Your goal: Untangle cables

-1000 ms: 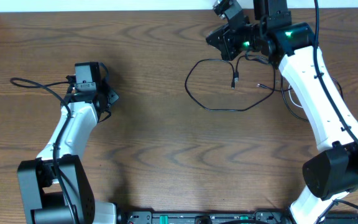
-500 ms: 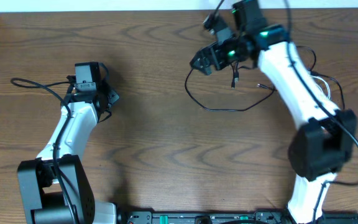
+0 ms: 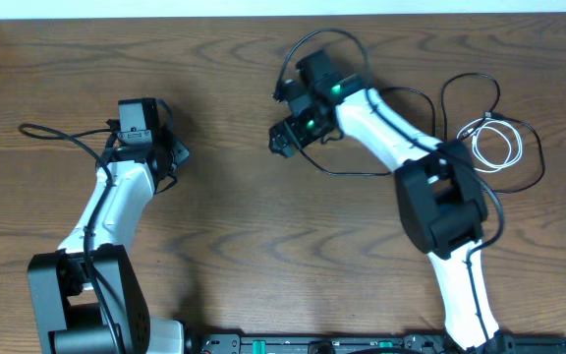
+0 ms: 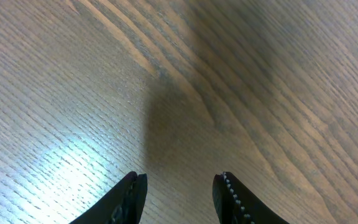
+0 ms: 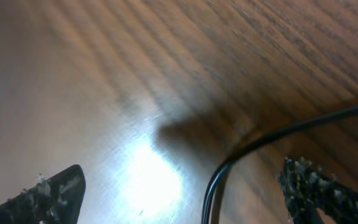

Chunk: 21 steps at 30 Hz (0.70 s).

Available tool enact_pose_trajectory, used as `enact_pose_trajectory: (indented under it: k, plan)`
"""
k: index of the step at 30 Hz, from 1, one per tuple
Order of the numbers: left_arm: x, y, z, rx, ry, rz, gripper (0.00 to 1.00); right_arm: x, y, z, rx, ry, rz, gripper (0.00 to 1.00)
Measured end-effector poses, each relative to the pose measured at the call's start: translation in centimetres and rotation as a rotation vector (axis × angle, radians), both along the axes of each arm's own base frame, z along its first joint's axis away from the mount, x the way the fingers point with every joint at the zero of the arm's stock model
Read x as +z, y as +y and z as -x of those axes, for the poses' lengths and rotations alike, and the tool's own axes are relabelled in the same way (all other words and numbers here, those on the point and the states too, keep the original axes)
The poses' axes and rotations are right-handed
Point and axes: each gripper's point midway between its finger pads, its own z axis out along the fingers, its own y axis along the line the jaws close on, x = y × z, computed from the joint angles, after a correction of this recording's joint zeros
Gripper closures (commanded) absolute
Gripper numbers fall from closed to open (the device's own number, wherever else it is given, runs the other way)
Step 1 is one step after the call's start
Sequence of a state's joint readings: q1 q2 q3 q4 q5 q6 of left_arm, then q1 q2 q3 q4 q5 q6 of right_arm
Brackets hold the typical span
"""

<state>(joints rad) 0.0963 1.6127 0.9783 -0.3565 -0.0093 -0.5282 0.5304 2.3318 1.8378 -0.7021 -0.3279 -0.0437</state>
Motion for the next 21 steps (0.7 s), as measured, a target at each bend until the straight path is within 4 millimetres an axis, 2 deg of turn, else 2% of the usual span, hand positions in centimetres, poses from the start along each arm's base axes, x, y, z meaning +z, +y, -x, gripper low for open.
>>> enact_pose_trajectory:
  k: [3, 8, 10, 14, 19, 21]
  plan:
    - [0.0, -0.1, 0.0, -0.001, 0.000, 0.003, 0.60, -0.8, -0.3, -0.6, -0.055, -0.060, 0.102, 0.09]
    - [0.0, -0.1, 0.0, -0.002, 0.000, 0.003, 0.59, -1.6, -2.3, -1.6, -0.159, -0.141, 0.268, 0.06]
    - [0.0, -0.1, 0.0, -0.002, 0.000, 0.003, 0.59, -1.5, -3.1, -2.1, -0.195, -0.162, 0.307, 0.01]
    - [0.0, -0.1, 0.0, -0.002, 0.000, 0.003, 0.59, -1.2, -4.8, -2.8, -0.258, -0.183, 0.367, 0.01]
    - [0.0, -0.1, 0.0, -0.002, 0.000, 0.003, 0.59, -1.1, -8.3, -3.5, -0.334, -0.155, 0.424, 0.01]
    - [0.0, -0.1, 0.0, -0.002, 0.000, 0.003, 0.59, -1.1, -10.7, -3.8, -0.381, -0.126, 0.452, 0.01]
